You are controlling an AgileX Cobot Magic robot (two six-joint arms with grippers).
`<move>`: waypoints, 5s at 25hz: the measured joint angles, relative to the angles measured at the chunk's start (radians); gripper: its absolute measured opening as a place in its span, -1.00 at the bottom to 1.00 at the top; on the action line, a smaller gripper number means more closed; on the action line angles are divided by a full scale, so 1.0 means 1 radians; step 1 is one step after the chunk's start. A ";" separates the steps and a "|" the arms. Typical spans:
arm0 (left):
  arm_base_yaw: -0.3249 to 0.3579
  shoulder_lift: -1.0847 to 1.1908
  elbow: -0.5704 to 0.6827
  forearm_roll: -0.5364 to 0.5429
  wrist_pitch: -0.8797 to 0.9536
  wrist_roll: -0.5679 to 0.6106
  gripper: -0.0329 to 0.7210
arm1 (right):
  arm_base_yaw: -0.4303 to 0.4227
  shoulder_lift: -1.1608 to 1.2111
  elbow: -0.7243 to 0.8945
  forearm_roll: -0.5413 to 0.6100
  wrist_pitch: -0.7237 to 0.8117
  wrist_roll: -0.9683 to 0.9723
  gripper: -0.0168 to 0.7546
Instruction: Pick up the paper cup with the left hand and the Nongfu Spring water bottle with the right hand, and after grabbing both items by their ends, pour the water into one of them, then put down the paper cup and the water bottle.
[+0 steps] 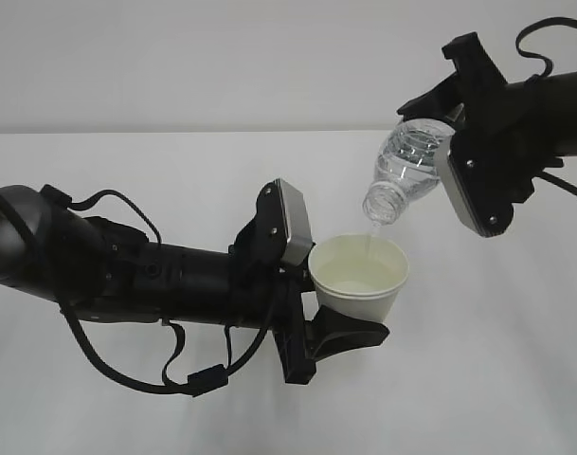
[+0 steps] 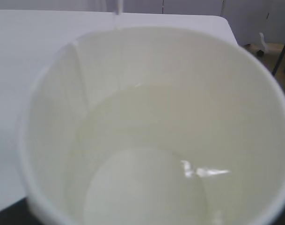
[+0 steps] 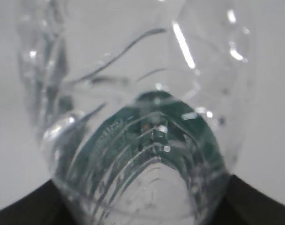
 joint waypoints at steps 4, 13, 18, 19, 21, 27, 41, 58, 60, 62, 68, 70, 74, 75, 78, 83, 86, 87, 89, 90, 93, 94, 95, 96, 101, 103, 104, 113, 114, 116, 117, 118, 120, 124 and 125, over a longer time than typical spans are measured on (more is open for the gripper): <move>0.000 0.000 0.000 -0.006 0.000 0.000 0.30 | 0.000 0.000 0.000 0.000 0.000 0.000 0.18; 0.000 0.000 0.000 -0.026 0.002 0.000 0.30 | 0.000 0.000 0.000 -0.011 0.000 0.000 0.18; 0.000 0.000 0.000 -0.029 0.002 0.000 0.29 | 0.000 0.000 0.000 -0.012 0.000 0.000 0.18; 0.000 0.000 0.000 -0.029 0.002 0.000 0.29 | 0.000 0.000 0.000 -0.014 0.000 0.000 0.18; 0.000 0.000 0.000 -0.031 0.002 0.000 0.29 | 0.000 0.000 0.000 -0.013 0.000 0.000 0.18; 0.000 0.000 0.000 -0.031 0.003 0.000 0.29 | 0.000 0.000 0.000 -0.013 0.000 0.010 0.18; 0.000 0.000 0.000 -0.031 0.003 0.000 0.29 | 0.000 0.000 0.000 -0.014 -0.004 0.078 0.18; 0.000 0.000 0.000 -0.040 0.003 0.000 0.29 | 0.000 0.000 0.000 -0.014 -0.029 0.248 0.18; 0.000 0.000 0.000 -0.040 0.003 0.000 0.29 | 0.000 0.000 0.000 -0.014 -0.029 0.265 0.18; 0.000 0.000 0.000 -0.044 0.003 0.000 0.29 | 0.000 0.000 0.000 -0.010 -0.029 0.291 0.18; 0.000 0.000 0.000 -0.051 0.003 0.000 0.28 | 0.000 0.000 0.000 0.140 -0.029 0.373 0.18; 0.000 0.000 0.000 -0.051 0.003 0.000 0.28 | 0.000 0.000 0.000 0.166 -0.029 0.379 0.18; 0.000 0.000 0.000 -0.051 0.003 0.000 0.28 | 0.000 0.000 0.000 0.218 -0.025 0.383 0.18; 0.000 0.000 0.000 -0.051 0.003 0.000 0.28 | 0.000 0.000 0.000 0.239 -0.025 0.384 0.18; 0.000 0.000 0.000 -0.055 0.003 0.001 0.28 | 0.000 0.000 0.000 0.299 -0.023 0.401 0.18; 0.000 0.000 0.000 -0.055 0.003 0.001 0.28 | 0.000 -0.013 0.000 0.329 -0.021 0.475 0.18; 0.000 0.000 0.000 -0.057 0.003 0.001 0.28 | 0.000 -0.030 0.000 0.336 -0.019 0.510 0.18; 0.000 0.000 0.000 -0.057 0.003 0.001 0.28 | 0.000 -0.035 0.000 0.337 -0.019 0.526 0.18; 0.000 0.000 0.000 -0.059 0.003 0.001 0.28 | 0.000 -0.043 0.000 0.345 -0.019 0.549 0.18; 0.000 0.000 0.000 -0.061 0.003 0.001 0.28 | 0.000 -0.045 0.000 0.350 -0.019 0.564 0.18; 0.000 0.000 0.000 -0.063 0.003 0.002 0.28 | 0.000 -0.047 0.000 0.361 -0.019 0.609 0.18; 0.000 0.000 0.000 -0.065 0.003 0.002 0.28 | 0.000 -0.047 0.000 0.363 -0.019 0.622 0.18; 0.000 0.000 0.000 -0.067 0.003 0.002 0.28 | 0.000 -0.047 0.000 0.363 -0.019 0.636 0.18; 0.000 0.000 0.000 -0.069 0.003 0.002 0.28 | 0.000 -0.047 0.000 0.365 -0.019 0.648 0.18; 0.000 0.000 0.000 -0.078 0.004 0.002 0.28 | 0.000 -0.047 0.000 0.380 -0.016 0.699 0.18; 0.000 0.000 0.000 -0.077 0.004 0.002 0.28 | 0.000 -0.047 0.000 0.396 -0.016 0.709 0.18; 0.000 0.000 0.000 -0.077 0.004 0.002 0.28 | 0.000 -0.047 0.000 0.403 -0.014 0.711 0.18; 0.000 0.000 0.000 -0.077 0.006 0.002 0.28 | 0.000 -0.047 0.015 0.463 -0.013 0.744 0.18; 0.000 0.000 0.000 -0.077 0.006 0.002 0.28 | 0.000 -0.047 0.015 0.468 -0.013 0.752 0.18; 0.000 0.000 0.000 -0.077 0.006 0.002 0.28 | 0.000 -0.047 0.015 0.479 -0.013 0.762 0.18; 0.000 0.000 0.000 -0.077 0.006 0.002 0.28 | 0.000 -0.047 0.015 0.489 -0.013 0.764 0.18; 0.000 0.000 0.000 -0.077 0.006 0.002 0.28 | 0.000 -0.047 0.015 0.500 -0.013 0.765 0.18; 0.000 0.000 0.000 -0.077 0.006 0.002 0.28 | 0.000 -0.047 0.015 0.516 -0.013 0.769 0.18; 0.000 0.000 0.000 -0.077 0.006 0.002 0.28 | 0.000 -0.047 0.015 0.554 -0.010 0.783 0.18; 0.000 0.000 0.000 -0.077 0.006 0.002 0.28 | 0.000 -0.047 0.015 0.561 -0.008 0.785 0.18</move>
